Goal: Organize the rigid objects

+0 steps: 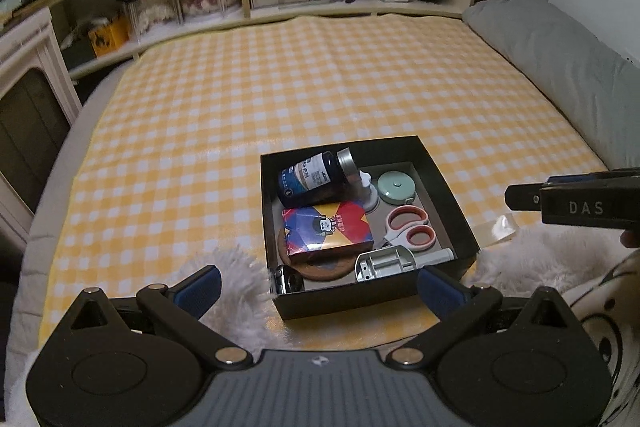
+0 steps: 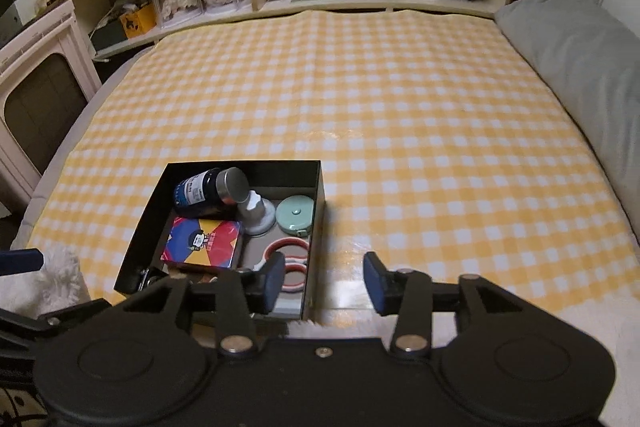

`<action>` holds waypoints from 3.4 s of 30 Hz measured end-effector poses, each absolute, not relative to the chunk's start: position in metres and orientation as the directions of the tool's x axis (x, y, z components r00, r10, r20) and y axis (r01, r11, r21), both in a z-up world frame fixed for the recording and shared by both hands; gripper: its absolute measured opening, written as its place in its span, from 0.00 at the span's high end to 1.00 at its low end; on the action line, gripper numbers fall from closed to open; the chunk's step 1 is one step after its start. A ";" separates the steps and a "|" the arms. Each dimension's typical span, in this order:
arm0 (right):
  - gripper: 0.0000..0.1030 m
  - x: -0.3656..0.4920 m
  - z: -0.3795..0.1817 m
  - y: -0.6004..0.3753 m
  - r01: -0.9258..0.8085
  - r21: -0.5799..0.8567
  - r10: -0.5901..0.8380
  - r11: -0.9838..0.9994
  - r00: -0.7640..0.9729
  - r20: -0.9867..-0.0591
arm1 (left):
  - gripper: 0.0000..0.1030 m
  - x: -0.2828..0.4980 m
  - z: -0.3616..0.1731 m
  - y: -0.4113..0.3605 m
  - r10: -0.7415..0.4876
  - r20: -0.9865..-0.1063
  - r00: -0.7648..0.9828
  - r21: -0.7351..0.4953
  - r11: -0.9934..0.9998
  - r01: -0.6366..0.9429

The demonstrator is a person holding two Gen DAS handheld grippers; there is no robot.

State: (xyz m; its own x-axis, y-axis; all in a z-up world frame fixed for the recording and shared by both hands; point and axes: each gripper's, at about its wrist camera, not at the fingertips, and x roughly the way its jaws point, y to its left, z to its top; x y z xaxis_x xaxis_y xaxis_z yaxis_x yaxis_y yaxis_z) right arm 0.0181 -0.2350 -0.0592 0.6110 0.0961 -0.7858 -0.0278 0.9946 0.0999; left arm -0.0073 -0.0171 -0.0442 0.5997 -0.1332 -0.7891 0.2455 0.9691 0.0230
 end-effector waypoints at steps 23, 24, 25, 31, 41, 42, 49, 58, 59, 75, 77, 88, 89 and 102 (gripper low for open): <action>0.02 -0.068 -0.044 -0.221 -0.014 -0.032 -0.010 0.999 0.753 -0.658 | 0.00 -0.045 -0.036 -0.001 -0.114 -0.699 0.706 -0.012 0.989 0.148; 0.00 -0.069 -0.044 -0.220 -0.013 -0.039 -0.015 0.999 0.757 -0.654 | 0.00 -0.046 -0.036 -0.001 -0.112 -0.697 0.709 -0.010 0.989 0.147; 0.00 -0.070 -0.044 -0.219 -0.016 -0.046 -0.018 0.999 0.760 -0.650 | 0.00 -0.047 -0.036 -0.001 -0.109 -0.695 0.711 -0.007 0.989 0.145; 0.00 -0.072 -0.045 -0.219 -0.023 -0.037 -0.006 0.999 0.761 -0.648 | 0.00 -0.055 -0.034 0.005 -0.069 -0.670 0.739 0.022 0.994 0.112; 0.00 -0.077 -0.041 -0.224 0.001 -0.035 -0.022 0.999 0.780 -0.626 | 0.00 -0.061 -0.028 0.013 -0.036 -0.651 0.758 0.047 0.995 0.088; 0.00 -0.078 -0.042 -0.223 -0.003 -0.037 -0.021 0.999 0.780 -0.625 | 0.00 -0.061 -0.028 0.013 -0.036 -0.651 0.758 0.046 0.995 0.087; 0.00 -0.078 -0.042 -0.221 -0.006 -0.041 -0.021 0.999 0.779 -0.626 | 0.00 -0.061 -0.028 0.013 -0.040 -0.650 0.759 0.048 0.994 0.094; 0.00 -0.077 -0.043 -0.222 -0.004 -0.039 -0.021 0.999 0.778 -0.628 | 0.00 -0.062 -0.029 0.013 -0.043 -0.648 0.760 0.051 0.994 0.100; 0.00 -0.077 -0.043 -0.222 -0.003 -0.039 -0.022 0.999 0.778 -0.628 | 0.00 -0.062 -0.029 0.014 -0.043 -0.648 0.760 0.051 0.994 0.100; 0.00 -0.078 -0.043 -0.222 -0.003 -0.038 -0.022 0.999 0.779 -0.627 | 0.00 -0.062 -0.027 0.012 -0.050 -0.643 0.764 0.051 0.993 0.107; 0.00 -0.078 -0.043 -0.222 -0.002 -0.039 -0.023 0.999 0.778 -0.628 | 0.00 -0.062 -0.027 0.013 -0.050 -0.643 0.764 0.051 0.993 0.109; 0.00 -0.077 -0.043 -0.223 0.001 -0.036 -0.023 0.999 0.779 -0.627 | 0.00 -0.062 -0.027 0.013 -0.049 -0.643 0.764 0.052 0.993 0.108; 0.00 -0.077 -0.042 -0.223 0.002 -0.036 -0.024 0.999 0.779 -0.627 | 0.00 -0.062 -0.027 0.012 -0.050 -0.643 0.765 0.052 0.993 0.108; 0.00 -0.077 -0.042 -0.223 0.002 -0.035 -0.024 0.999 0.779 -0.627 | 0.00 -0.062 -0.027 0.012 -0.050 -0.642 0.765 0.051 0.993 0.108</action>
State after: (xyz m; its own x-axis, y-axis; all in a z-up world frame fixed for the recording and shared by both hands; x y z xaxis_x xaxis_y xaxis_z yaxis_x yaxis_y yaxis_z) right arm -0.0765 -0.2234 -0.0425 0.7789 -0.0235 -0.6267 0.0018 0.9994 -0.0353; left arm -0.0619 0.0116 -0.0273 0.7647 -0.0496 -0.6424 0.1075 0.9929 0.0514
